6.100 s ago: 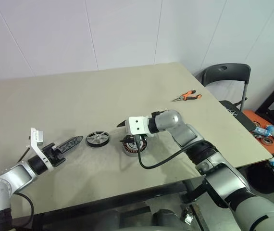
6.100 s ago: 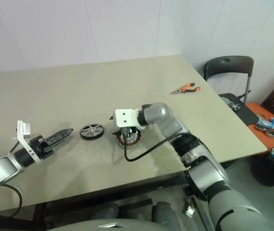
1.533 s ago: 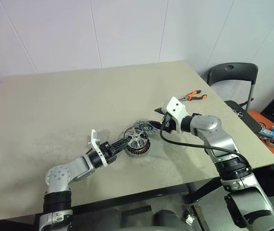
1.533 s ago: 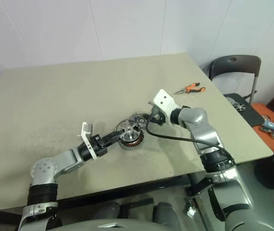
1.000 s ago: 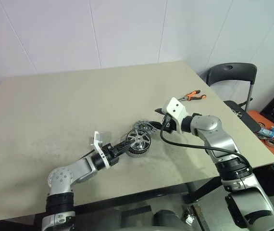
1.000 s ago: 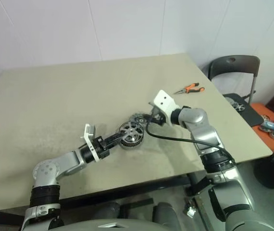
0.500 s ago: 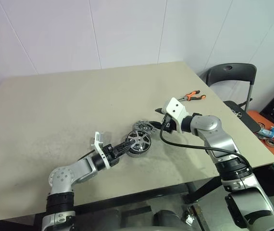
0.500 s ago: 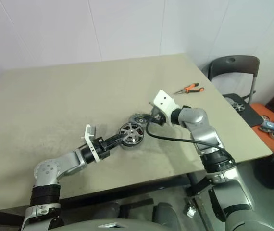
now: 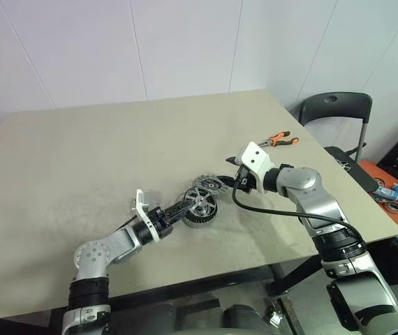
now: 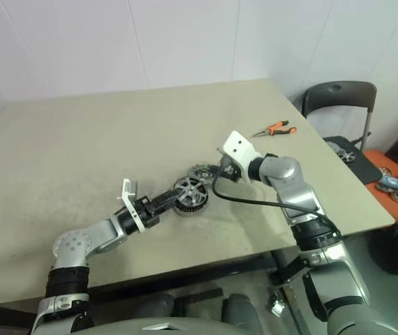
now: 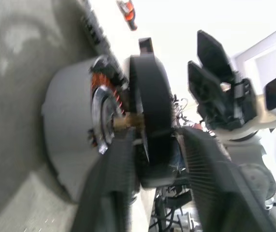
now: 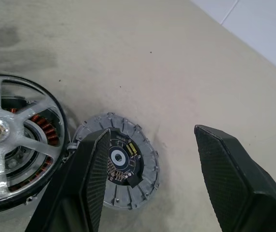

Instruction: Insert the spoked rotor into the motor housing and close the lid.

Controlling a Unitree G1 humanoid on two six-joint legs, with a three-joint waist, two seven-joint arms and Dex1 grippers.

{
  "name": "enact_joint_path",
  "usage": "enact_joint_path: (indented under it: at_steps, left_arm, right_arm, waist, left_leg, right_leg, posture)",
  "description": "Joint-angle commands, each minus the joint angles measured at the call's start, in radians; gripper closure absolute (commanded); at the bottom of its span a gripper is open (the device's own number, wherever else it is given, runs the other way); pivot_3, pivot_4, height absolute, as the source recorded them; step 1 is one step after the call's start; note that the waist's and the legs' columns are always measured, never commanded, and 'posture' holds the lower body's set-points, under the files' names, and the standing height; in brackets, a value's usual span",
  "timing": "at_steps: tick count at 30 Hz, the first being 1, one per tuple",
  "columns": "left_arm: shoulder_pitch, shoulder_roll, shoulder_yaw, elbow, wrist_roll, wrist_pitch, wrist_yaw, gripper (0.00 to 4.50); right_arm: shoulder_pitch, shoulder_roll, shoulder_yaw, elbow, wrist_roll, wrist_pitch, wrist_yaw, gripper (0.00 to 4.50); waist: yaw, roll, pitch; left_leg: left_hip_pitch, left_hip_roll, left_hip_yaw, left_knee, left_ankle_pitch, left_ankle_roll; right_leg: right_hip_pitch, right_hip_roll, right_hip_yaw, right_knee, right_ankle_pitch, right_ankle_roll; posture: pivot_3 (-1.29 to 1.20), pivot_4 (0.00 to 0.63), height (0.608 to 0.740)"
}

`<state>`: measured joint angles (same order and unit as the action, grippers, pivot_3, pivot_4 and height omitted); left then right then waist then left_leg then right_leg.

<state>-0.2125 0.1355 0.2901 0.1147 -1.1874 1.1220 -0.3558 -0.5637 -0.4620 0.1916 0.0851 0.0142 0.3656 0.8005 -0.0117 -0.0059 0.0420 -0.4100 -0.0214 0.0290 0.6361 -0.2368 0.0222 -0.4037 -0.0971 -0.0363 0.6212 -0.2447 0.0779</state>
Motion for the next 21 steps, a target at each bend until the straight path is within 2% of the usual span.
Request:
enact_joint_path:
  at_steps: [1, 11, 17, 21]
  left_arm:
    - [-0.004, 0.001, 0.007, 0.013, 0.005, 0.014, 0.019, 2.1]
    - [-0.016, 0.068, 0.071, -0.078, -0.089, 0.048, 0.038, 2.1]
    - [-0.113, 0.255, 0.204, -0.043, -0.13, 0.03, 0.025, 2.1]
    - [-0.144, 0.323, 0.247, 0.002, -0.106, 0.008, 0.031, 2.1]
  right_arm:
    - [-0.018, 0.001, -0.005, -0.011, 0.002, -0.018, -0.007, 1.58]
    - [-0.017, 0.01, -0.001, -0.009, 0.002, -0.017, -0.011, 1.58]
    - [-0.024, 0.019, -0.009, -0.013, 0.037, 0.001, 0.018, 1.58]
    - [-0.037, 0.032, -0.035, -0.024, 0.087, 0.048, 0.028, 1.58]
  waist:
    - [0.001, 0.001, -0.001]
    - [-0.001, 0.001, -0.001]
    - [-0.002, 0.0, 0.0]
    - [-0.001, 0.0, -0.001]
  left_leg:
    - [0.0, 0.0, 0.0, 0.001, 0.0, 0.0]
    - [0.0, 0.001, 0.0, 0.001, 0.0, 0.0]
    - [0.0, 0.001, 0.0, 0.001, 0.0, 0.0]
    - [0.0, 0.0, 0.0, 0.001, 0.0, 0.0]
  right_leg:
    - [0.0, 0.0, 0.0, 0.0, 0.0, 0.0]
    - [0.0, 0.0, 0.0, 0.0, 0.0, 0.0]
    - [-0.002, 0.0, 0.0, 0.001, 0.0, 0.0]
    - [-0.003, 0.0, 0.0, -0.001, 0.0, 0.0]
  posture:
    - [0.0, 0.0, 0.74]
    - [0.0, 0.0, 0.74]
    - [0.0, 0.0, 0.74]
    - [0.0, 0.0, 0.74]
